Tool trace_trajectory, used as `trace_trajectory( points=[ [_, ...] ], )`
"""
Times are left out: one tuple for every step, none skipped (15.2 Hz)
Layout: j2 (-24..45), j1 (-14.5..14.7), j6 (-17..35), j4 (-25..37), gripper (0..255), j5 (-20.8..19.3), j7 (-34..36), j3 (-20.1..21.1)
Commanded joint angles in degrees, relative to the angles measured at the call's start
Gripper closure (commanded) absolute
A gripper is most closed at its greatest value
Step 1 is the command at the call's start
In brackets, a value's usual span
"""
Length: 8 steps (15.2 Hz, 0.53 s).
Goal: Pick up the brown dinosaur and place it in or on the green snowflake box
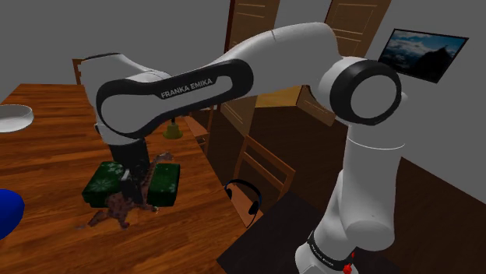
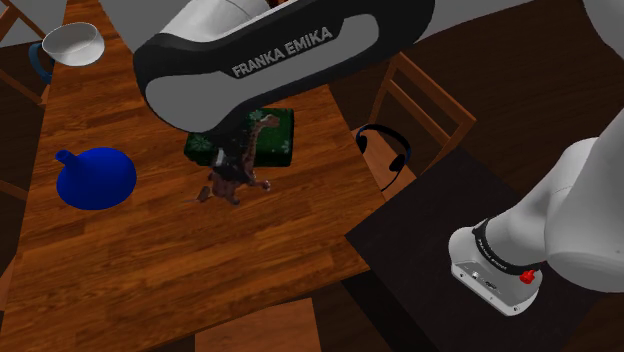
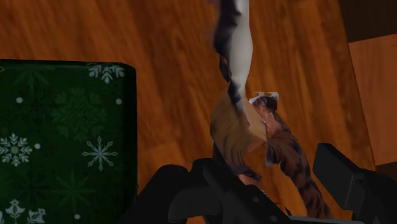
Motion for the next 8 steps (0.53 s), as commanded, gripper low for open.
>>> trace_trajectory(
  points=[
    [1.79,-1.0,-1.24,2.9,255,-0.65,-1.78,-0.88],
    [2.95,-1.45,-1.92,4.67,255,-1.02,-2.65,-1.32],
    [4.17,-1.89,-2.64,6.54,255,-1.38,-3.51,-1.75],
    [5.44,-2.31,-3.39,8.51,255,-1.74,-4.36,-2.17],
    [6.78,-2.72,-4.2,10.6,255,-2.09,-5.2,-2.57],
    [8.18,-3.1,-5.05,12.81,255,-2.44,-6.04,-2.98],
    [9.65,-3.46,-5.96,15.15,255,-2.78,-6.87,-3.37],
    [11.2,-3.79,-6.94,17.64,255,-3.11,-7.7,-3.75]
  ],
)
